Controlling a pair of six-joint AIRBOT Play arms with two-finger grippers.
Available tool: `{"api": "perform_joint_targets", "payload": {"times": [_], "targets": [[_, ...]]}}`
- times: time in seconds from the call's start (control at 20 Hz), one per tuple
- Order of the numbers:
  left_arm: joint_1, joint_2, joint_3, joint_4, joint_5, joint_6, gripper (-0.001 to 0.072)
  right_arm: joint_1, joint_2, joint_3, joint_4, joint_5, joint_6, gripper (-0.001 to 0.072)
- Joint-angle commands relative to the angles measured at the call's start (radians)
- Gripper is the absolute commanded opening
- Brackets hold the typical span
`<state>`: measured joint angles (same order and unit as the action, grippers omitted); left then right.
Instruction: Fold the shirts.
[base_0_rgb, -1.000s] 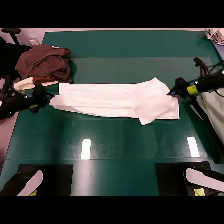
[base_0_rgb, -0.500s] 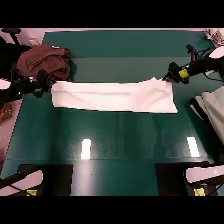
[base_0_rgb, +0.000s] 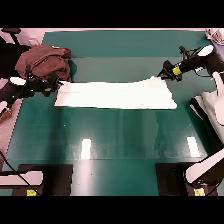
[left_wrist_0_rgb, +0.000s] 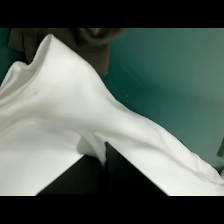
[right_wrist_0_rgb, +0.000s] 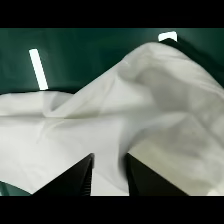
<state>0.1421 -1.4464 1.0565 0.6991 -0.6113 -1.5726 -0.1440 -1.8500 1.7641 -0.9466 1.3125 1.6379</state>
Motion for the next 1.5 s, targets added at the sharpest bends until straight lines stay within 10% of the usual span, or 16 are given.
{"api": "perform_joint_targets", "payload": {"times": [0.0, 0.05, 0.1, 0.15, 0.2, 0.35, 0.7, 1.45], "targets": [[-0.007, -0.029, 0.021, 0.003, 0.054, 0.027, 0.0026, 0.001, -0.049, 0.006, 0.004, -0.088, -0.017, 0.0342], [-0.007, -0.029, 0.036, 0.005, 0.058, 0.049, 0.0112, 0.001, -0.048, 0.006, 0.003, -0.119, -0.048, 0.0369], [-0.007, -0.029, 0.059, 0.013, 0.056, 0.061, 0.0345, -0.005, -0.039, 0.008, 0.001, -0.143, -0.089, 0.0385], [-0.007, -0.027, 0.090, 0.048, 0.040, 0.064, 0.0377, -0.011, -0.024, 0.008, -0.004, -0.151, -0.126, 0.0385], [-0.007, -0.024, 0.126, 0.105, 0.014, 0.063, 0.0377, -0.022, -0.005, 0.007, -0.039, -0.146, -0.155, 0.0387], [-0.007, -0.019, 0.269, 0.323, -0.128, 0.061, 0.0377, -0.032, 0.057, 0.006, -0.291, -0.065, -0.162, 0.0707], [-0.177, -0.019, 0.516, 0.779, -0.513, 0.073, 0.0377, -0.083, 0.050, -0.058, -0.183, 0.086, -0.300, 0.0714], [-0.435, -0.062, 0.514, 0.821, -0.449, 0.114, 0.0376, -0.242, 0.064, -0.390, 0.157, 0.110, -0.543, 0.0712]]}}
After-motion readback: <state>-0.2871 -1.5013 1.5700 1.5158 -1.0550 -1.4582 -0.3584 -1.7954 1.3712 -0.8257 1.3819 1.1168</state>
